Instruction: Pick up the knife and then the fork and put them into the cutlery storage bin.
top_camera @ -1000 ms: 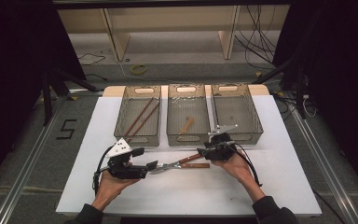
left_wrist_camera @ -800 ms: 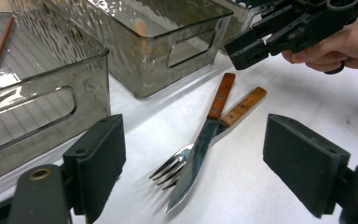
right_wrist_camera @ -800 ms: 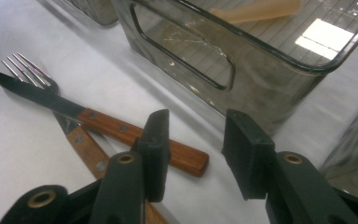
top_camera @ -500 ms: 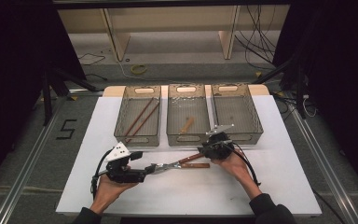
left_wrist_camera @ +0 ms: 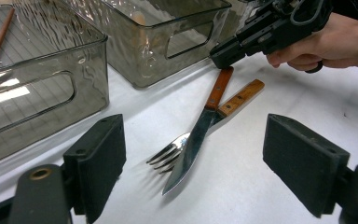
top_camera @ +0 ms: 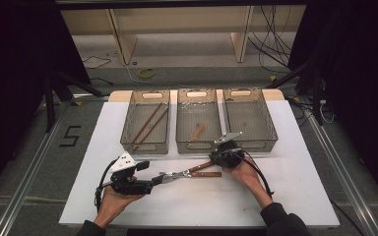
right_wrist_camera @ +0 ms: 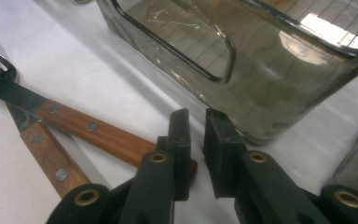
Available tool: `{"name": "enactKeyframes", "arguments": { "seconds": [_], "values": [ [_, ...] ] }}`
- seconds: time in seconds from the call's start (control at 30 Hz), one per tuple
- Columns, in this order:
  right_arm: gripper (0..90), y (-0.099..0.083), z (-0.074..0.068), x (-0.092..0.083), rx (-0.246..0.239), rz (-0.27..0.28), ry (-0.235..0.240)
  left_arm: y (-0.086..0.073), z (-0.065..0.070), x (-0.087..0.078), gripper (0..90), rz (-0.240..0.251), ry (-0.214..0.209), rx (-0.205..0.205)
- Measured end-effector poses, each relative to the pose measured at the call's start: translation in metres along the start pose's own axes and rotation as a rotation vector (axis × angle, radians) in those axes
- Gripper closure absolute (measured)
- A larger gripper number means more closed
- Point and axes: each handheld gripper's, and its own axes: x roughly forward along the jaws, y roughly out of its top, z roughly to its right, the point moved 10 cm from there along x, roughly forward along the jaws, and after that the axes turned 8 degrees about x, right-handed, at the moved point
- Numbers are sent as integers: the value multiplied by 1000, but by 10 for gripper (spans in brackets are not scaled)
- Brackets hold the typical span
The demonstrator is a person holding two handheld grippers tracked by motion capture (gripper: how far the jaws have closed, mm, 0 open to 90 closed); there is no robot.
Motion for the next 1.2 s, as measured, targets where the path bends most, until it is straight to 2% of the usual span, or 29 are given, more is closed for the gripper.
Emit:
{"name": "enactKeyframes", "arguments": {
  "seconds": [0.17,0.37,0.53,0.9,1.2],
  "values": [
    [847,-2,2,5,-17,-19,-15,-2,-1,1,206,-6,3,-1],
    [895,-4,0,3,-18,-34,-3,-1,1,1,209,-2,7,17],
    [900,-7,-3,1,-17,-59,15,0,0,0,211,2,8,22],
    [900,-31,-23,-19,-34,-174,61,0,-2,-2,213,6,17,18],
    [900,-57,-44,-38,-51,-214,118,0,-3,-3,213,12,25,19]
  ]
}}
